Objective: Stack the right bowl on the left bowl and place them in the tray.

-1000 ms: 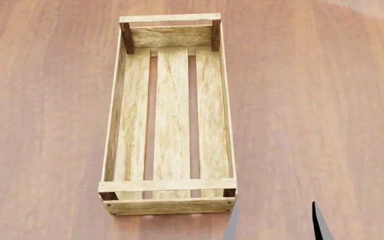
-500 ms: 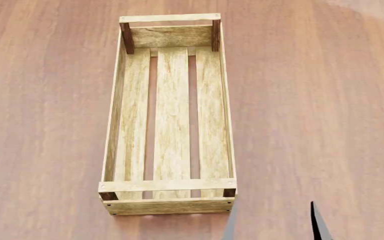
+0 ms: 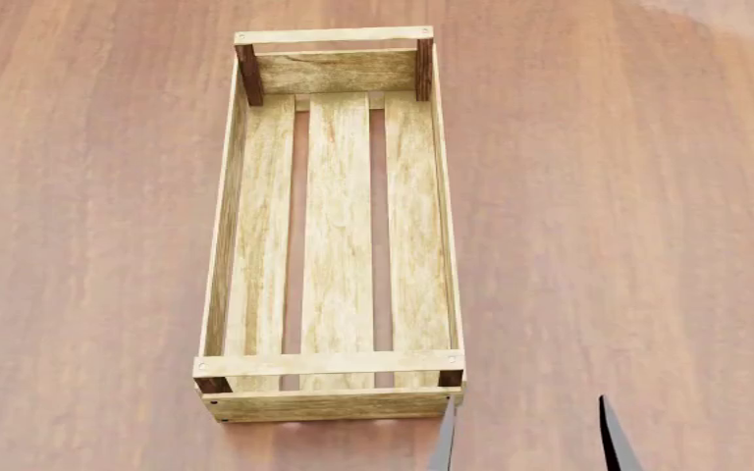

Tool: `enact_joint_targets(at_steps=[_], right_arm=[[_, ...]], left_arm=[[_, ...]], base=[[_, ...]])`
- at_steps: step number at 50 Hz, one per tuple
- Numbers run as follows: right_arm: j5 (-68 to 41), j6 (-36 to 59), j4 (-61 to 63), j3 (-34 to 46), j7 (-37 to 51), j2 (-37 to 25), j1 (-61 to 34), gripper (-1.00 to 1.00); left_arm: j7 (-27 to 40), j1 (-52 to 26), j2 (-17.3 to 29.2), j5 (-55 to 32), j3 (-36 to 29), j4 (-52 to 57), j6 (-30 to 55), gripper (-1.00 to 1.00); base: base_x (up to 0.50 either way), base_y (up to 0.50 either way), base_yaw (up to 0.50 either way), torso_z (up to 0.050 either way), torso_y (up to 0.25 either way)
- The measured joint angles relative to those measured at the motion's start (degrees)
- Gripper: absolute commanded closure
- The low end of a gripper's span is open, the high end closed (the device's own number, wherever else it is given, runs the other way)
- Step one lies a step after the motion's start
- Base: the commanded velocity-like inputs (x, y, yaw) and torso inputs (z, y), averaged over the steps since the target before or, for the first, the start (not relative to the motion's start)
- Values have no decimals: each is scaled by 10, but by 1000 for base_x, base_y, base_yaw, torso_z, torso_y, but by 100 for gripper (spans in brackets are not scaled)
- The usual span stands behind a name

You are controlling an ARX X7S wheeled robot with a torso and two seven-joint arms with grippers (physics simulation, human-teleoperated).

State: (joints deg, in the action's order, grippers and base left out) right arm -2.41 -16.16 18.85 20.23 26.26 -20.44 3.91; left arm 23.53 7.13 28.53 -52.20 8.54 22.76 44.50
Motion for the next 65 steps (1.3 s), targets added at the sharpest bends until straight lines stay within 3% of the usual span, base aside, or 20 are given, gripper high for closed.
enact_joint_targets(at_steps=[19, 29, 41, 65], right_arm=[[-4, -4, -5, 3, 2, -2, 1, -100], [-8, -8, -14, 6, 1, -2, -4, -100], [-10, -13, -25, 10, 0, -2, -7, -100], [-13, -20, -42, 23, -5, 0, -14, -100]], left_arm=[[8, -55, 39, 19, -6, 63, -2, 100], [27, -103, 69, -13, 32, 89, 15, 100], [59, -118, 94, -60, 121, 97, 22, 100], [132, -54, 110, -190, 391, 75, 46, 100]], base=[[0, 0, 0, 0, 0], [0, 0, 0, 0, 0], [0, 0, 0, 0, 0], [0, 0, 0, 0, 0]])
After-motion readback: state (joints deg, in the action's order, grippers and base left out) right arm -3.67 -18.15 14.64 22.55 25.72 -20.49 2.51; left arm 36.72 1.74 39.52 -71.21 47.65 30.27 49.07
